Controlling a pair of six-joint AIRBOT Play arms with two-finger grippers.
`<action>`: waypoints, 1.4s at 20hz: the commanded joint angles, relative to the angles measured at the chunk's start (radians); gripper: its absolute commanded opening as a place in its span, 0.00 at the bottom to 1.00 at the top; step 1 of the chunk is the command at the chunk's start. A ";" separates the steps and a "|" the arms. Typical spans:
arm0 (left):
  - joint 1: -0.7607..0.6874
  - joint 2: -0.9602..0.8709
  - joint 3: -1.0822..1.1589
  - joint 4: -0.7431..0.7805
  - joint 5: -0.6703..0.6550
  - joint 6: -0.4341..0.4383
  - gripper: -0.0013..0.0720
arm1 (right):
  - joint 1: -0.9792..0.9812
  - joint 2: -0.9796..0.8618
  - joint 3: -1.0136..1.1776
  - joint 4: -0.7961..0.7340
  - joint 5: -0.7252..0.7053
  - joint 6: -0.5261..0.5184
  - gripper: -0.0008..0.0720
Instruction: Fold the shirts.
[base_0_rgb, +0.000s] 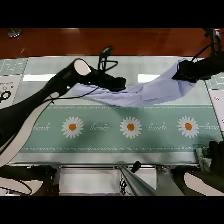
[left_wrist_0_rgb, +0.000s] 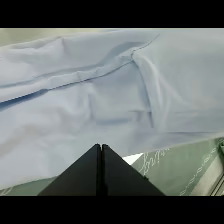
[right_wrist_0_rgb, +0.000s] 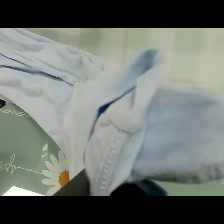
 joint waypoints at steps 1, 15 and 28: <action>-0.092 -0.049 0.000 0.049 0.071 -0.069 0.04 | 0.004 0.070 0.000 -0.063 0.066 0.029 0.05; -0.208 -0.240 0.002 -0.460 0.074 0.123 0.04 | 0.004 0.189 0.000 -0.109 0.135 0.075 0.05; 0.461 0.591 0.002 0.066 -0.186 0.078 0.04 | 0.388 -0.149 0.000 -0.042 -0.365 0.181 0.05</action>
